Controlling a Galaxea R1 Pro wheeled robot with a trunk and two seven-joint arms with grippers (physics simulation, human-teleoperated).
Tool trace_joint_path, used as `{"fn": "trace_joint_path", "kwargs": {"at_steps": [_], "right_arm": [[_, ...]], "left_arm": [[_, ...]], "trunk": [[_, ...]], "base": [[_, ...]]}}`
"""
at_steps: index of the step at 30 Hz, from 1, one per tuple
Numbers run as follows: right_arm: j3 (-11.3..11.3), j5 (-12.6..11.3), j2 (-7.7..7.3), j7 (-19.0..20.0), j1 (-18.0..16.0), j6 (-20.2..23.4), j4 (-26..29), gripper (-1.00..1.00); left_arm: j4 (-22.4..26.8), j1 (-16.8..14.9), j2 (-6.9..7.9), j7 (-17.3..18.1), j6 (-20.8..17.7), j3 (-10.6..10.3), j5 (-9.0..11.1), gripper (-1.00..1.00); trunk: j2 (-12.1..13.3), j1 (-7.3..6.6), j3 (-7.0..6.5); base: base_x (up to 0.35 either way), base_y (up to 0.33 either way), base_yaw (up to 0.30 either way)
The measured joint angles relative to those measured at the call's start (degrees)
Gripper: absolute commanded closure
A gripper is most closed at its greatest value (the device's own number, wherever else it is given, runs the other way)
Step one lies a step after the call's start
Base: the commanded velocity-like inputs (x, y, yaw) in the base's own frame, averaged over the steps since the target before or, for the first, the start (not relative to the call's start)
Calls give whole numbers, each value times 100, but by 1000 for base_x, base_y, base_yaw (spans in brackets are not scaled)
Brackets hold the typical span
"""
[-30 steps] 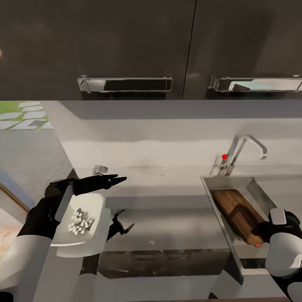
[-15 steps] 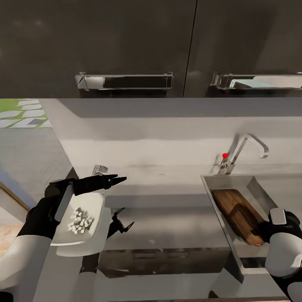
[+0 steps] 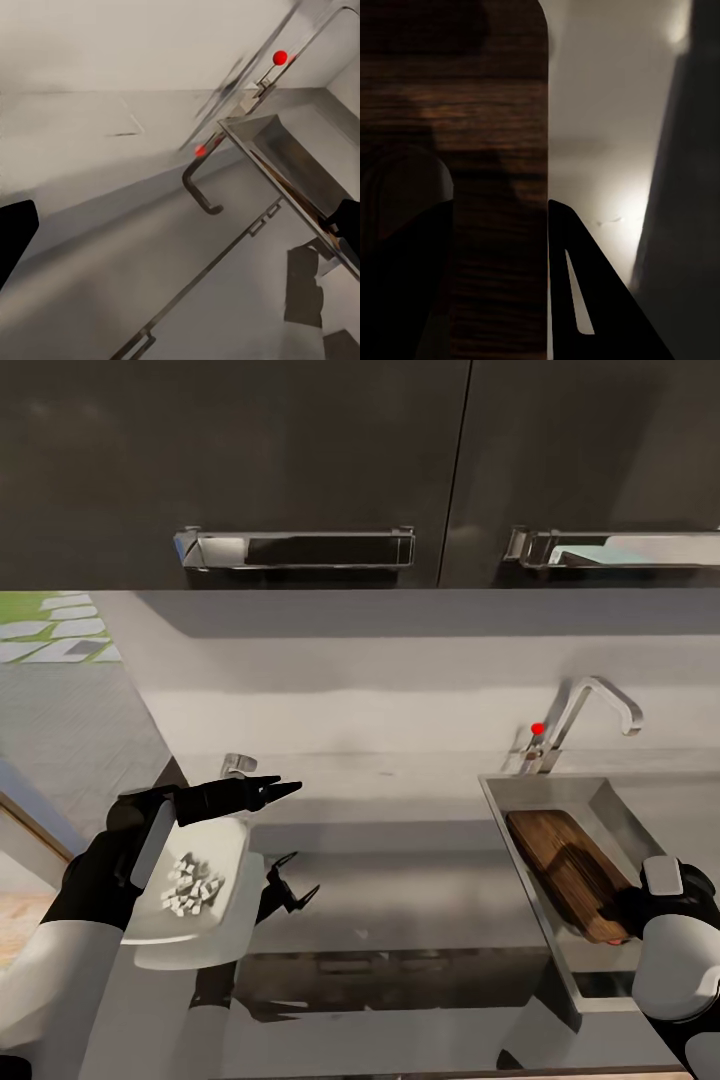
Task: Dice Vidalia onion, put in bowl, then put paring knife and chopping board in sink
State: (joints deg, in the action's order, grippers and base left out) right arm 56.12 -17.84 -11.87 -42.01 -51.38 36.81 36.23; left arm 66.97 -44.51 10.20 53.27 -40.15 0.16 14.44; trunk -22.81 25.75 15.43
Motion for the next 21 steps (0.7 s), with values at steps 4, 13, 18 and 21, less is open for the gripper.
{"fn": "trace_joint_path", "kwargs": {"at_steps": [4, 13, 18, 21], "right_arm": [[0, -1, 0, 0, 0, -1, 0, 100], [0, -5, 0, 0, 0, -3, 0, 100], [-3, -44, -1, 3, -1, -28, 0, 100], [-6, -83, -1, 5, -3, -54, 0, 100]], "left_arm": [[0, 0, 0, 1, 0, 0, 0, -100], [0, 0, -2, 1, 0, 0, 0, -100], [0, 0, 0, 2, 0, 0, -1, -100], [-1, 0, 0, 0, 1, 0, -1, -100]], "trunk": [[0, 0, 1], [0, 0, 2], [-1, 0, 20], [-2, 0, 39]], "base": [[0, 0, 0], [0, 0, 0], [0, 0, 0], [0, 0, 0]]}}
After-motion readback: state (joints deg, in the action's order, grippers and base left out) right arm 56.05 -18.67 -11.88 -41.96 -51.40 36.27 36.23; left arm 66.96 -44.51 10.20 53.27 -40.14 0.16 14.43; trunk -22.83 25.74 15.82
